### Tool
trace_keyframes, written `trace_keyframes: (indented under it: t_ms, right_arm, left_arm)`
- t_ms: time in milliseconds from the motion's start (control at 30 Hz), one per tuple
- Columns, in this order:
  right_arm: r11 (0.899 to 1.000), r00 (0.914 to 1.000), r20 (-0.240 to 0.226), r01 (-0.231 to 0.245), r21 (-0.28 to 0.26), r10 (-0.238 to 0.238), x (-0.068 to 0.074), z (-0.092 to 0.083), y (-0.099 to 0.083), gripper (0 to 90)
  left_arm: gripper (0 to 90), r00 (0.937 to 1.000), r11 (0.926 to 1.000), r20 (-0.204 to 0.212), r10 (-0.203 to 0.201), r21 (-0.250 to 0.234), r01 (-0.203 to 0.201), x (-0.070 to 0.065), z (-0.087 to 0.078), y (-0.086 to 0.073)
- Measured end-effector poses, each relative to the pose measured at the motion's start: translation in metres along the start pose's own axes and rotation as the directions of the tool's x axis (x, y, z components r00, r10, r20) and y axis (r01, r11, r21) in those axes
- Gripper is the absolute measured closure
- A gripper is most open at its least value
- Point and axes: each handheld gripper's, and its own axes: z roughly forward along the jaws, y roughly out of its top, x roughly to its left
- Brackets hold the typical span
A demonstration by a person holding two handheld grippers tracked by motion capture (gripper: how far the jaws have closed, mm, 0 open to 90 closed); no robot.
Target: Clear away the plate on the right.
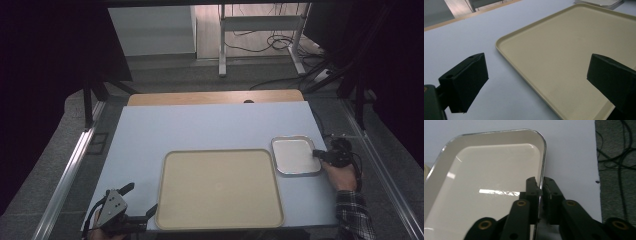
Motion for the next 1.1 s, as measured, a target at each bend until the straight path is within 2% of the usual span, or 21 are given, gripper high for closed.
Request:
trace_keyframes:
  t_ms: [133, 233, 300, 467, 800, 1100]
  right_arm:
    - [0.999, 0.9987, -0.019, -0.048, -0.005, 0.048, -0.003, -0.001, -0.001, 88.3]
    - [0.995, 0.9924, -0.073, -0.101, -0.025, 0.099, -0.007, -0.004, -0.001, 88.9]
    - [0.994, 0.9933, -0.059, -0.101, -0.031, 0.099, -0.007, -0.007, -0.001, 88.9]
    - [0.993, 0.992, -0.066, -0.111, -0.045, 0.108, -0.007, -0.011, -0.002, 88.9]
    - [0.985, 0.9858, -0.1, -0.144, -0.091, 0.135, -0.007, -0.025, -0.004, 88.9]
    - [0.982, 0.9825, -0.129, -0.15, -0.116, 0.135, -0.002, -0.034, -0.006, 88.9]
  left_arm:
    - [2.9, 1.0, 1.0, 0.001, 0.001, 0.002, -0.001, 0.0, 0.0, 0.0]
    - [2.9, 1.0, 1.0, 0.001, 0.002, 0.004, -0.002, 0.0, 0.0, 0.0]
    - [2.9, 1.0, 1.0, 0.001, 0.004, 0.005, -0.004, 0.0, 0.0, 0.0]
    - [2.9, 1.0, 1.0, 0.0, 0.004, 0.006, -0.004, 0.0, 0.001, 0.0]
    - [2.8, 1.0, 1.0, 0.002, 0.001, 0.009, -0.001, 0.0, 0.001, 0.001]
    - [2.6, 1.0, 1.0, 0.001, 0.002, 0.01, -0.002, 0.0, 0.001, 0.001]
